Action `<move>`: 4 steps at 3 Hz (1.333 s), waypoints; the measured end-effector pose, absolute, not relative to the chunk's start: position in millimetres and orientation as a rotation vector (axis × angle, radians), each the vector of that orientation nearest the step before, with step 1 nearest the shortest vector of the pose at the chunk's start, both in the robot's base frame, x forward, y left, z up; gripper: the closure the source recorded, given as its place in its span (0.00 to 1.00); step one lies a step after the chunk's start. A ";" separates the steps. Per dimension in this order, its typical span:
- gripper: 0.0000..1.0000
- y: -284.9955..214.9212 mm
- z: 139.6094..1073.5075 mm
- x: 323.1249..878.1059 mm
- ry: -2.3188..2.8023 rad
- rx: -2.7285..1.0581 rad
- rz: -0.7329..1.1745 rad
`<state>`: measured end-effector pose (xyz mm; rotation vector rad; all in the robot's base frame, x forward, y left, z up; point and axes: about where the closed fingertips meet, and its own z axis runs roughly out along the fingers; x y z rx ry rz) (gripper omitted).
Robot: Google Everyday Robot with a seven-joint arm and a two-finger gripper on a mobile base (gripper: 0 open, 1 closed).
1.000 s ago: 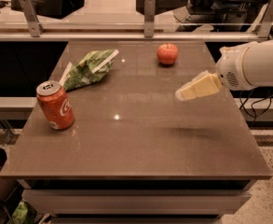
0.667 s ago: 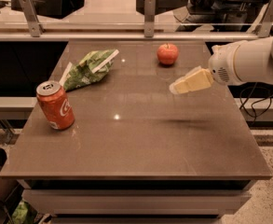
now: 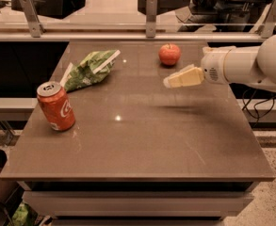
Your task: Move apple near coke can
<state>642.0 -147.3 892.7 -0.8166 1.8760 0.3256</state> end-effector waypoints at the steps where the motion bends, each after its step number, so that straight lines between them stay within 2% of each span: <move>1: 0.00 -146.5 886.0 662.1 1.847 -0.787 0.348; 4: 0.00 -135.9 878.6 737.6 1.843 -0.790 0.275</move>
Offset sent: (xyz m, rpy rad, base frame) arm 0.0752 -0.0009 -0.0188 0.0380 -0.0516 -0.0678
